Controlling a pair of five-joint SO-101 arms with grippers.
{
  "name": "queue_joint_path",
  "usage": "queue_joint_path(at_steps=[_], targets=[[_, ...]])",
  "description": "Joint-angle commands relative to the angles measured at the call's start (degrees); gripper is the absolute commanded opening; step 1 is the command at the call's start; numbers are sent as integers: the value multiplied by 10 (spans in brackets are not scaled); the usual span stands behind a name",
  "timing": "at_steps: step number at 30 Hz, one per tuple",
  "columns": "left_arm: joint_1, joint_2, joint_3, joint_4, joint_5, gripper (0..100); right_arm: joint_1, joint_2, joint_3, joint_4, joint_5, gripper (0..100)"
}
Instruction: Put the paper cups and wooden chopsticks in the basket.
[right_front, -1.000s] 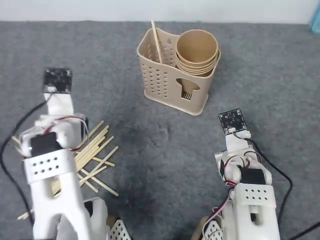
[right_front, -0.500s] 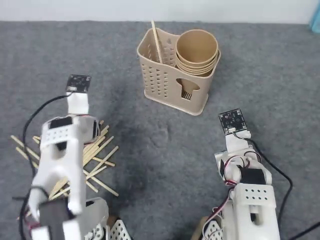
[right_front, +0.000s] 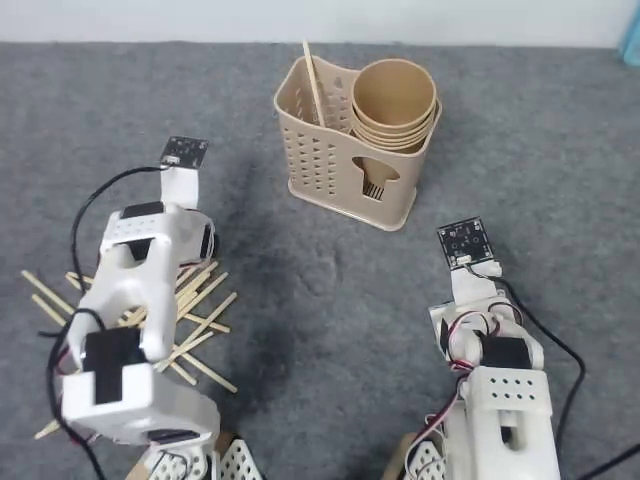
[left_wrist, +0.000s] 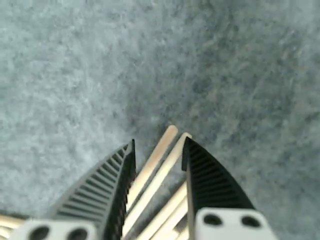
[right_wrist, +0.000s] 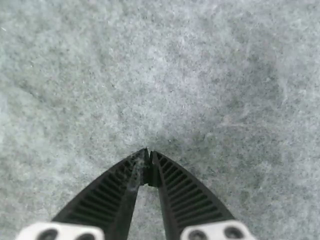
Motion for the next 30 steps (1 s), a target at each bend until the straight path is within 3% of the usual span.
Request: queue_joint_path(at_steps=[1,5,12,22,30], targets=[[-4,3,-22,8,-5,125,1,-15,-6,-1,10,8],[-4,6,-21,7,-6,3,1,-15,-6,-1,10,8],[-23,6,-20,8,-47,13,2,-15,-6,0,9,8],[-56,-58,-86,9,-44,13,2,-15,-6,0,8,8],[-54,-192,-86,10,26,13,1,-15,-6,-1,7,8]])
